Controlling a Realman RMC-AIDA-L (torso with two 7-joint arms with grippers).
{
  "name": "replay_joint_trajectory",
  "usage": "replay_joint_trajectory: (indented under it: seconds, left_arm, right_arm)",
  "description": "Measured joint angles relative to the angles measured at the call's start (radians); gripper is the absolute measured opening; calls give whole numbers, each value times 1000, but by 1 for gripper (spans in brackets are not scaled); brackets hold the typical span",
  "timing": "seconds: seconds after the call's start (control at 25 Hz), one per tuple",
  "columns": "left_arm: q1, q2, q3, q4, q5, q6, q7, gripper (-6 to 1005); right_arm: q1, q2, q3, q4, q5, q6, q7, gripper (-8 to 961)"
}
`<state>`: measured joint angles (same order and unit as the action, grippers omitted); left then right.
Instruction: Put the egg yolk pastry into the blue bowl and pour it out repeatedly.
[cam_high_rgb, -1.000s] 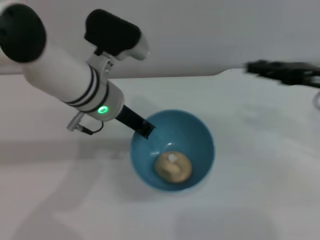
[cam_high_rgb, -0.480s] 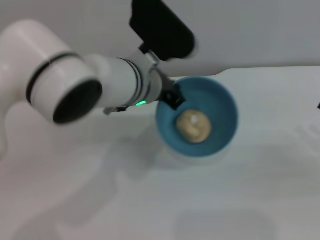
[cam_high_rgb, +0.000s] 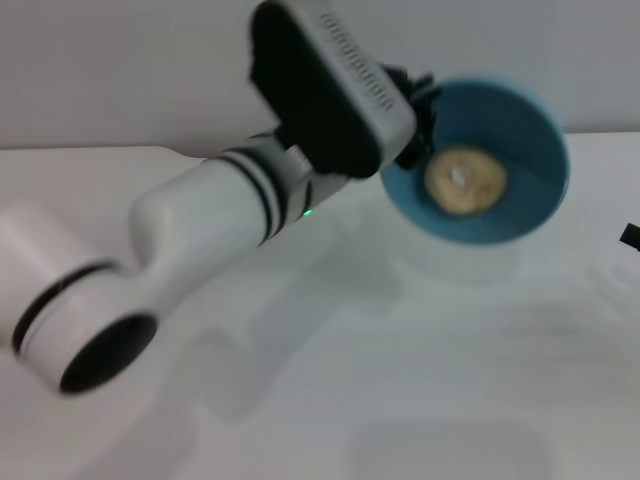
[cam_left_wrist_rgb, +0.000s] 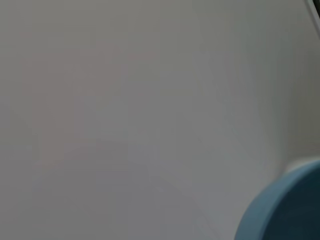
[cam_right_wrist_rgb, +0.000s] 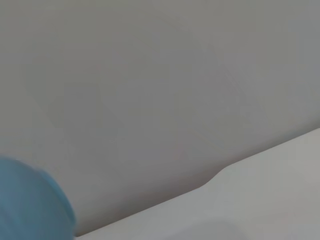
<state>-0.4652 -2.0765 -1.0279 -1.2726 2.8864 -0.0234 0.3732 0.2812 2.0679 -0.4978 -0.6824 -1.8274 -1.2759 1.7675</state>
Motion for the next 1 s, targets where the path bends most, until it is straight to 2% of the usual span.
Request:
replay_joint_trajectory:
  seconds: [0.2,0.32,0.4,0.52,0.68,0.8,0.92,1.0]
  left_arm:
    - [47,-1,36,102,-3,324,127,13]
    - [50,-1,94,218,-45,563,240,11]
    - [32,-2,151,298,-129,714,336,6]
    - [-25,-2,274,415,-361,899,489,2]
    - [-69,-2,366,469,-513,993,555,2]
    - [-86,-2,382,478,-555,1003,556,2]
    - [-98,-2,371,464,-611,952,552,3]
    - [-102,-2,323,426,-668,837,556,3]
  right_arm:
    - [2,1,0,3,0,-5,0,470]
    - [5,1,0,6,1,-5,0,470]
    - [6,1,0,7,3,-3,0,470]
    - [7,1,1,7,4,1,0,470]
    - [12,1,1,8,5,4,0,470]
    - [17,1,1,8,5,4,0,470]
    - [25,1,1,8,5,3,0,470]
    - [31,1,-8,8,2,-2,0,470]
